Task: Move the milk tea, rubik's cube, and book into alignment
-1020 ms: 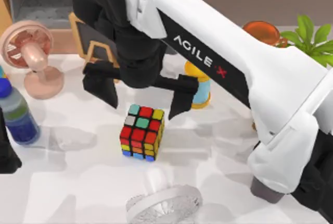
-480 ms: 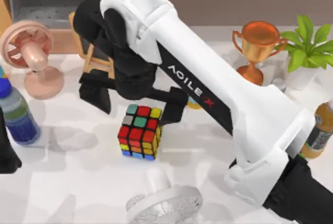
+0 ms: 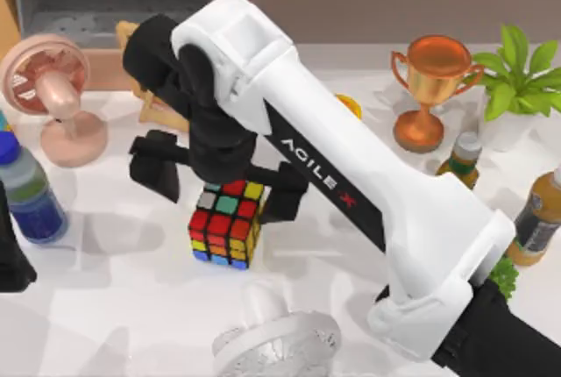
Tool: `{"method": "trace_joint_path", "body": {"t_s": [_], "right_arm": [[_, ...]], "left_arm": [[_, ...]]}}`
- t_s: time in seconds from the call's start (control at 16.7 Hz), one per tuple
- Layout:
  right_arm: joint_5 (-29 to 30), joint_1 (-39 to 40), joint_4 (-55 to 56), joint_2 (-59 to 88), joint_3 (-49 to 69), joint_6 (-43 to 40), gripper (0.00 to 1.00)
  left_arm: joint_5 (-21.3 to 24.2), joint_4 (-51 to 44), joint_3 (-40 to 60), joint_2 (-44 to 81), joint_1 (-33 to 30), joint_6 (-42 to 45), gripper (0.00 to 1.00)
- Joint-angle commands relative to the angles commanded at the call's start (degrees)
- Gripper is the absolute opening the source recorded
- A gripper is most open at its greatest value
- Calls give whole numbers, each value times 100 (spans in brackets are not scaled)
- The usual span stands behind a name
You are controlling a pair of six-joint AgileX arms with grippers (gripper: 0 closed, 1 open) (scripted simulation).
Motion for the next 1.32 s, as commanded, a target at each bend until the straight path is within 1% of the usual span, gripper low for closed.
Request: {"method": "trace_joint_path", "body": {"t_s": [0.06, 0.84, 0.9, 1.32], "right_arm": [[0, 0, 0, 0, 0, 0, 100], [0, 0, 0, 0, 0, 0, 2], [0, 0, 0, 0, 0, 0, 0], [0, 0, 0, 0, 0, 0, 0]], "left_arm": [[0, 0, 0, 0, 0, 0, 100], [0, 0, 0, 0, 0, 0, 100], [0, 0, 0, 0, 0, 0, 100], [0, 0, 0, 0, 0, 0, 100]]}}
